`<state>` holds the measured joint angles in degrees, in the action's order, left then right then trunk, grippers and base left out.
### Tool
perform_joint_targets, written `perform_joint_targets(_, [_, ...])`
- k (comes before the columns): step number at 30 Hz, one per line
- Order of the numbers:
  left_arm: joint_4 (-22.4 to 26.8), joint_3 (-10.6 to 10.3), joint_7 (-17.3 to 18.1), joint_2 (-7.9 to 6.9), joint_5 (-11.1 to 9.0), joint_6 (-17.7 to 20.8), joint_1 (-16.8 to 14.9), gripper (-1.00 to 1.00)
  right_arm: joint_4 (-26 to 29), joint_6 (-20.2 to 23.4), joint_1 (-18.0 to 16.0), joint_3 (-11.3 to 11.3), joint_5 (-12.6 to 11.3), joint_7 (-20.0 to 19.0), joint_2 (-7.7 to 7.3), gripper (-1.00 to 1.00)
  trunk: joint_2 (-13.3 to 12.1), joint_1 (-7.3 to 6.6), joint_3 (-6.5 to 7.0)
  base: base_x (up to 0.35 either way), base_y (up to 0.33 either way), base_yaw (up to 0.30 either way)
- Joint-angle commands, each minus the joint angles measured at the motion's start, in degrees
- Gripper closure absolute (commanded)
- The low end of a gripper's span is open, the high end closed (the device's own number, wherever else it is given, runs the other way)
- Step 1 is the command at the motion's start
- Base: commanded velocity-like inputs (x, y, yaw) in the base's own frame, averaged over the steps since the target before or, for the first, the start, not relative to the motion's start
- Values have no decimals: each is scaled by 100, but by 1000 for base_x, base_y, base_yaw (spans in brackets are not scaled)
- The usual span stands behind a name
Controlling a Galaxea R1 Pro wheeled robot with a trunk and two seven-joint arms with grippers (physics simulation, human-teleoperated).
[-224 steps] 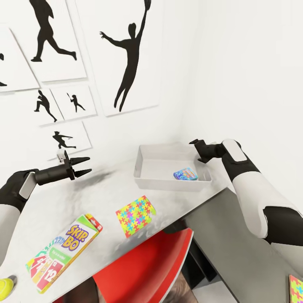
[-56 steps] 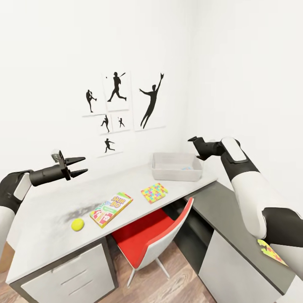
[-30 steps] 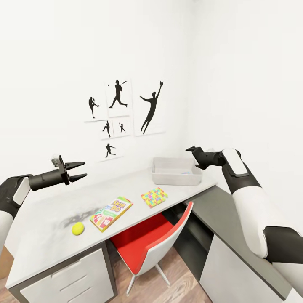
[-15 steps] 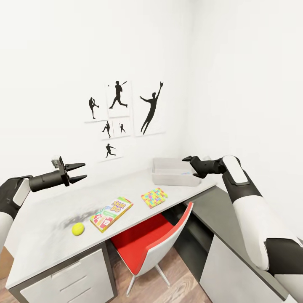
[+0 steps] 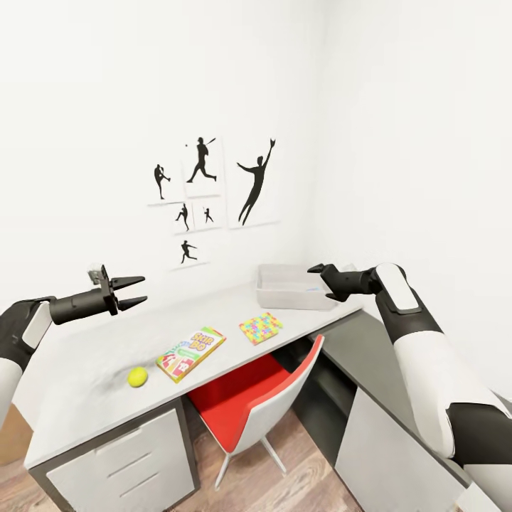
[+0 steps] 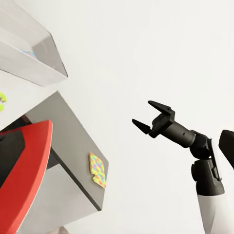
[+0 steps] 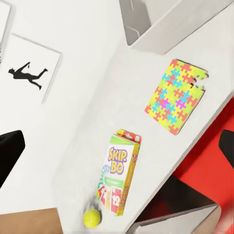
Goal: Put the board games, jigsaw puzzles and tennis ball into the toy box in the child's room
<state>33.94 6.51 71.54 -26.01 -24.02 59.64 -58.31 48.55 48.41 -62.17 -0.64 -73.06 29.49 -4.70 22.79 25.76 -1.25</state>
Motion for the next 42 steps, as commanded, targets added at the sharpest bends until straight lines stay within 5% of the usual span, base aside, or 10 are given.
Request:
perform_joint_targets(1, [-1,1,14,0,0,36,-5,-100,5,7,-5,-6,-60,58,1,-100,13,2,-13,-128,0,0])
perform_joint_targets(42, [-39,-22,1,-187,3,36,45,-100,-30,38,4,2,-55,48,4,-100,13,2,-61,-64,0,0])
